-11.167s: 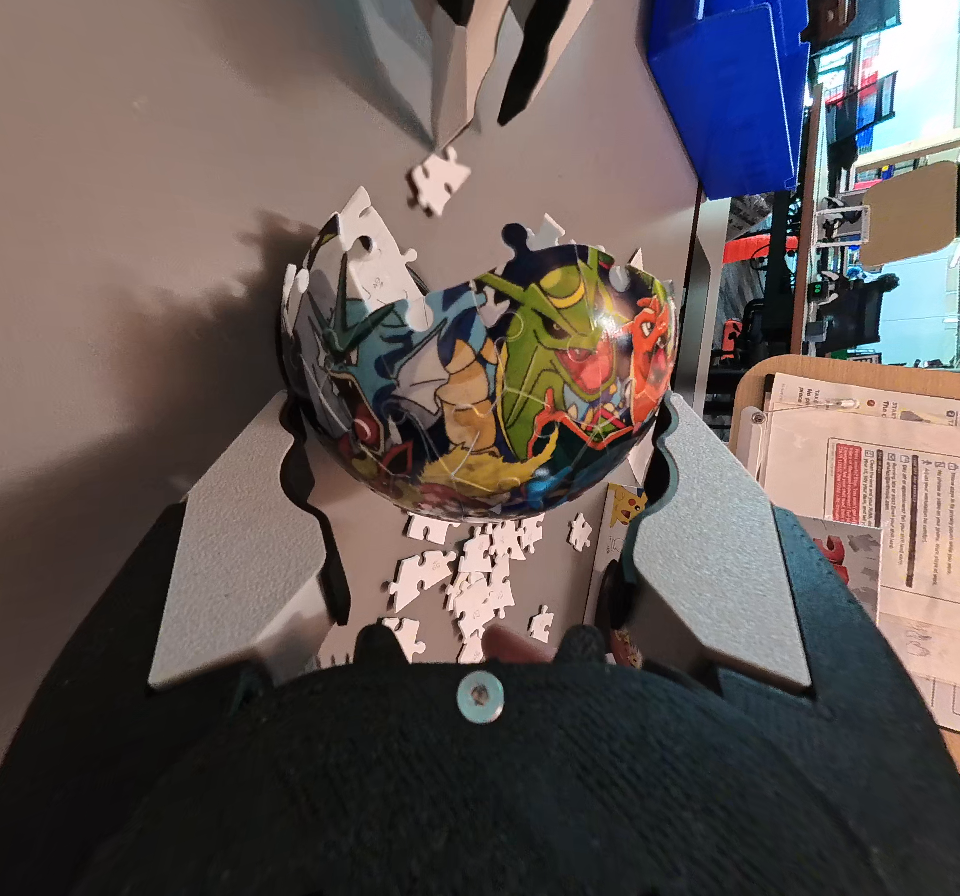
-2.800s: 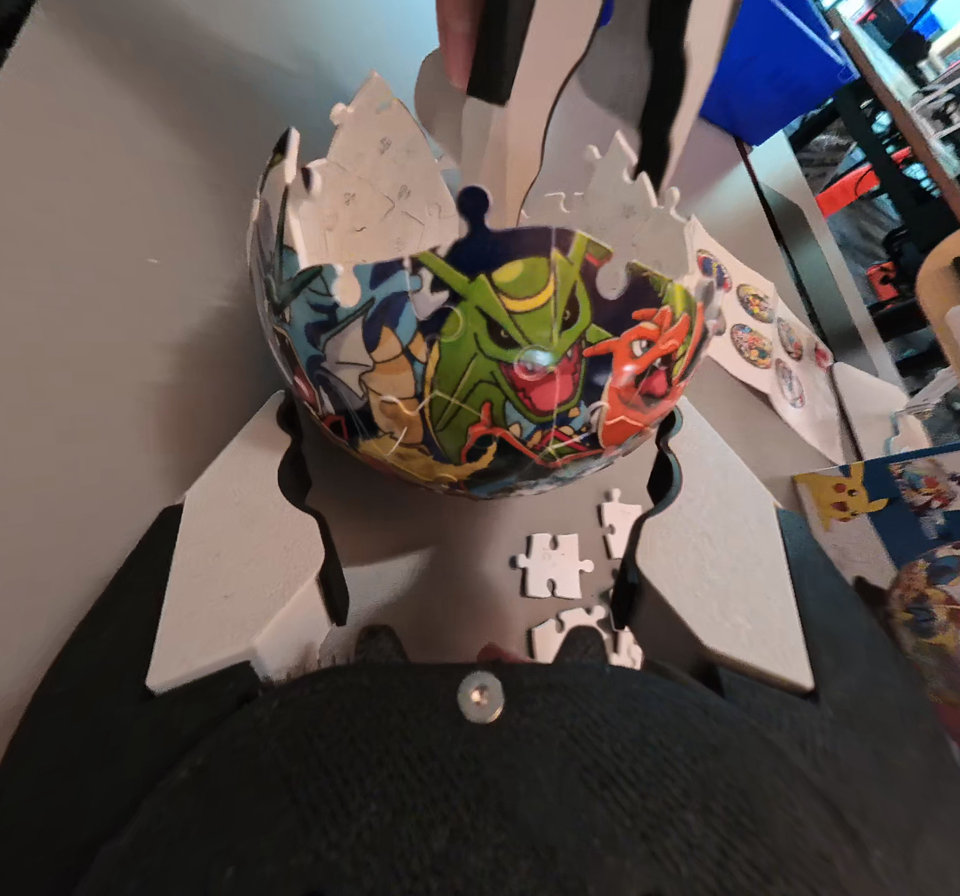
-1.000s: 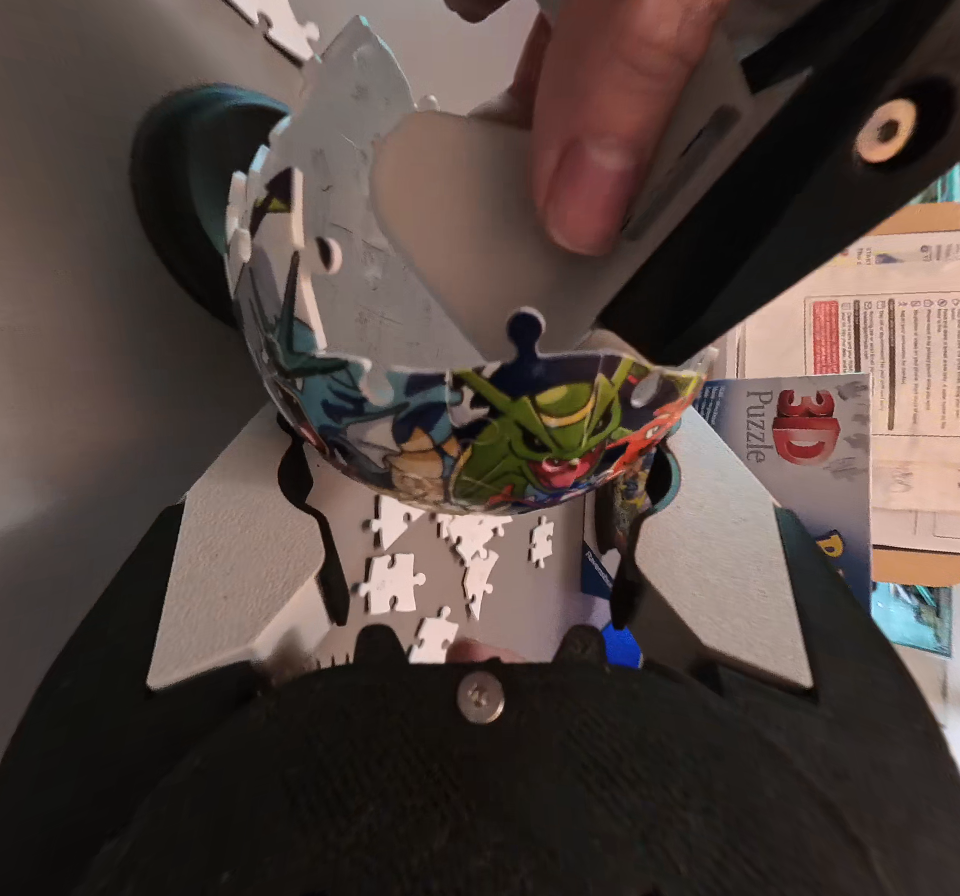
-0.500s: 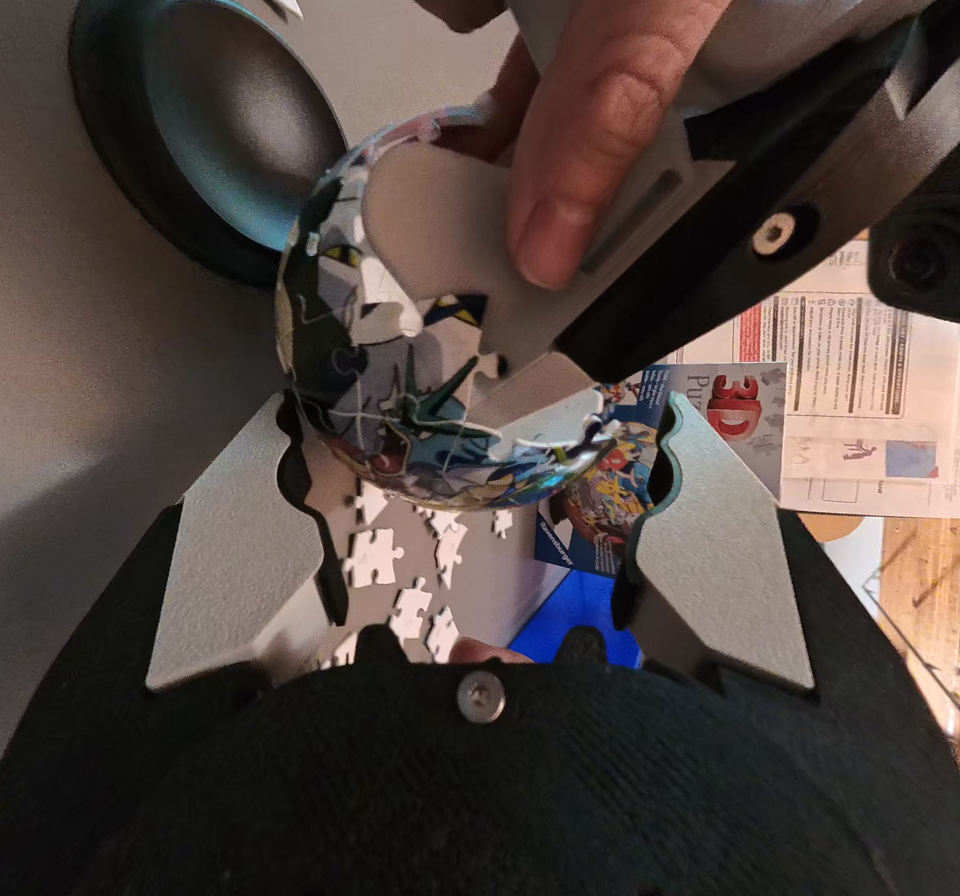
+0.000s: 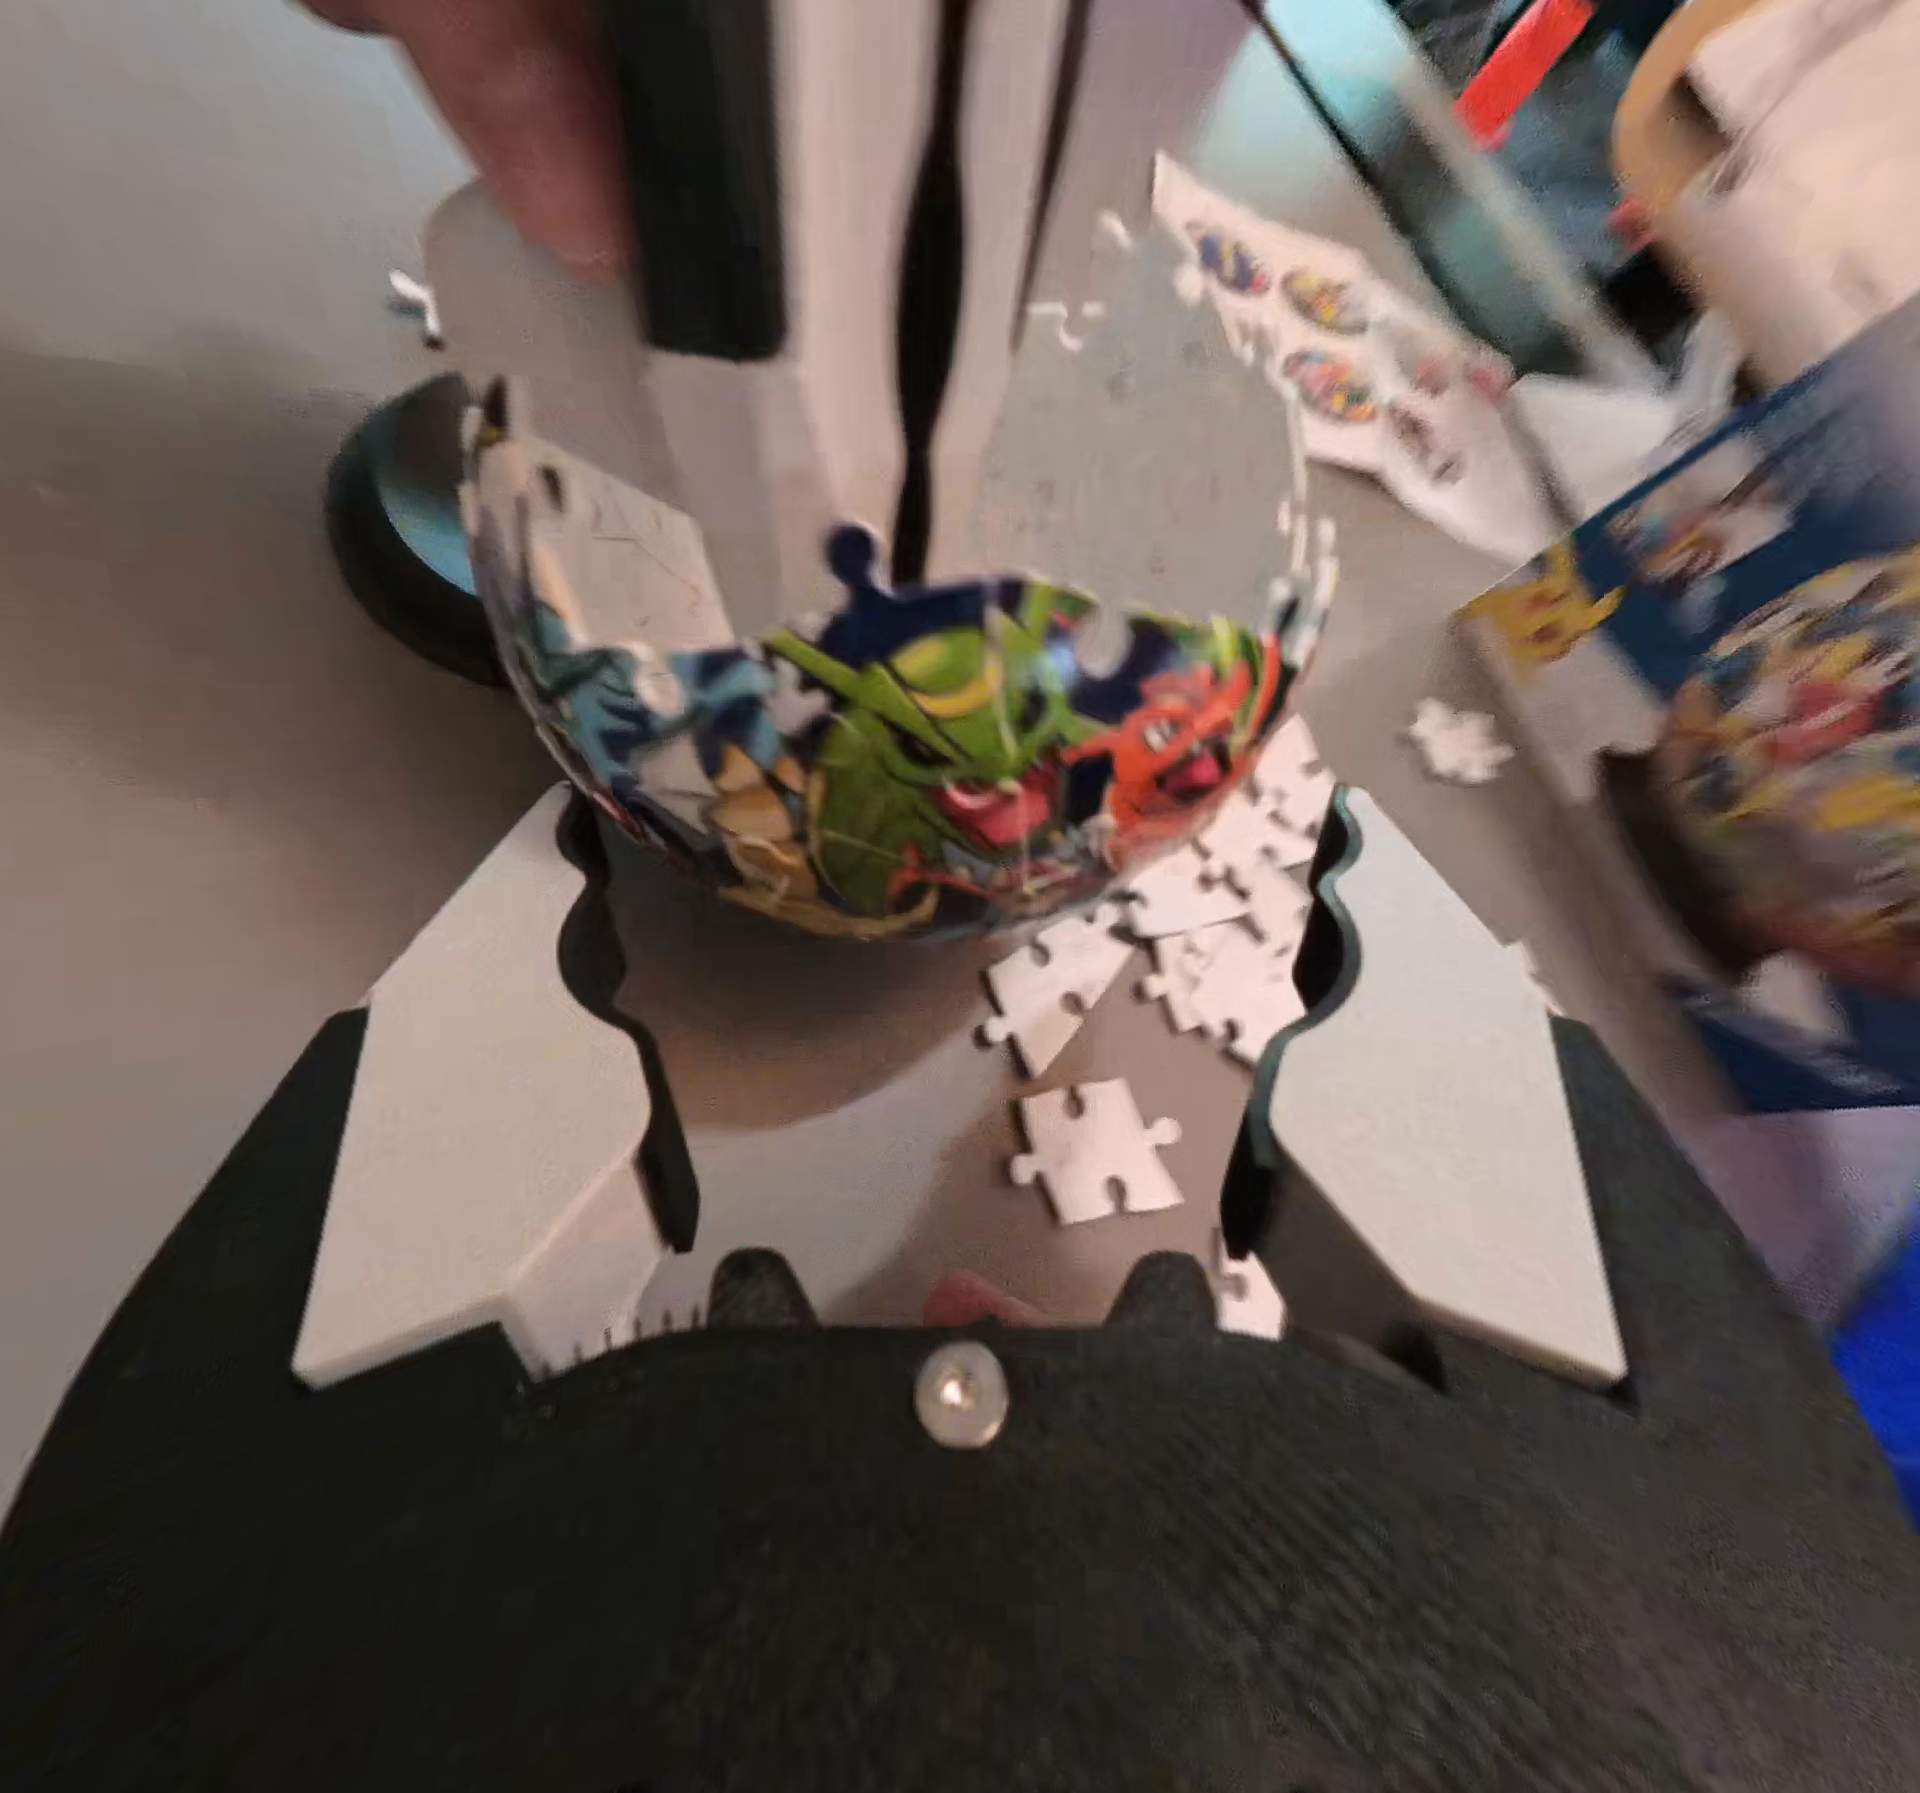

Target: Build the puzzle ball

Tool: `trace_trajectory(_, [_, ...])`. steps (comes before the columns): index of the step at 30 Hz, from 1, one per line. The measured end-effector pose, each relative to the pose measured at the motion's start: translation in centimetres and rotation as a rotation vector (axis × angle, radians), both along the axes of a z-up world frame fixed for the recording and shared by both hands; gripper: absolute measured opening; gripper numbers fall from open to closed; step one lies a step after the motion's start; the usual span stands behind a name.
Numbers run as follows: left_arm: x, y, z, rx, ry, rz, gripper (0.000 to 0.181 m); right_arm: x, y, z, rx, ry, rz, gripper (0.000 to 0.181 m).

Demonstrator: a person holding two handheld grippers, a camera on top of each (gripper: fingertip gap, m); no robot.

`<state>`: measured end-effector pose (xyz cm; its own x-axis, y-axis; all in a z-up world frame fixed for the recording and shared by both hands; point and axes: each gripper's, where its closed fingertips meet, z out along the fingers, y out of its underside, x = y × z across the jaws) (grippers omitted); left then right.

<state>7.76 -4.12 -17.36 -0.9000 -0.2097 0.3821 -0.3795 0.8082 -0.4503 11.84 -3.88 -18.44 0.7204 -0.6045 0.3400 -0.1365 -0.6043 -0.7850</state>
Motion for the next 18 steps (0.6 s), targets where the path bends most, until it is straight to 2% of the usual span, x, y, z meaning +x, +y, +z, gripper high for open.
trace_trajectory(2, [-0.1,0.3,-0.1,0.001,-0.008,-0.005,0.0,-0.1,0.0,-0.5,0.104,0.097,0.005,0.134])
trace_trajectory(5, [0.2,0.9,-0.2,-0.007,-0.043,-0.009,0.0,-0.1,1.3,-0.6,0.171,0.134,0.069,0.132])
trace_trajectory(10, [0.4,1.3,0.2,-0.08,-0.081,-0.018,0.0,0.1,2.2,-2.3,-0.039,0.087,0.15,0.134])
trace_trajectory(12, [1.0,1.7,0.8,-0.1,-0.122,-0.009,0.001,0.5,2.6,-1.9,-0.03,0.058,0.143,0.128])
trace_trajectory(15, [1.8,2.4,2.9,-0.171,-0.185,0.019,0.006,0.7,2.7,-1.9,-0.062,0.024,0.147,0.125])
trace_trajectory(18, [3.6,3.9,6.1,-0.255,-0.236,0.132,0.017,0.7,2.9,-1.7,-0.059,0.008,0.145,0.125])
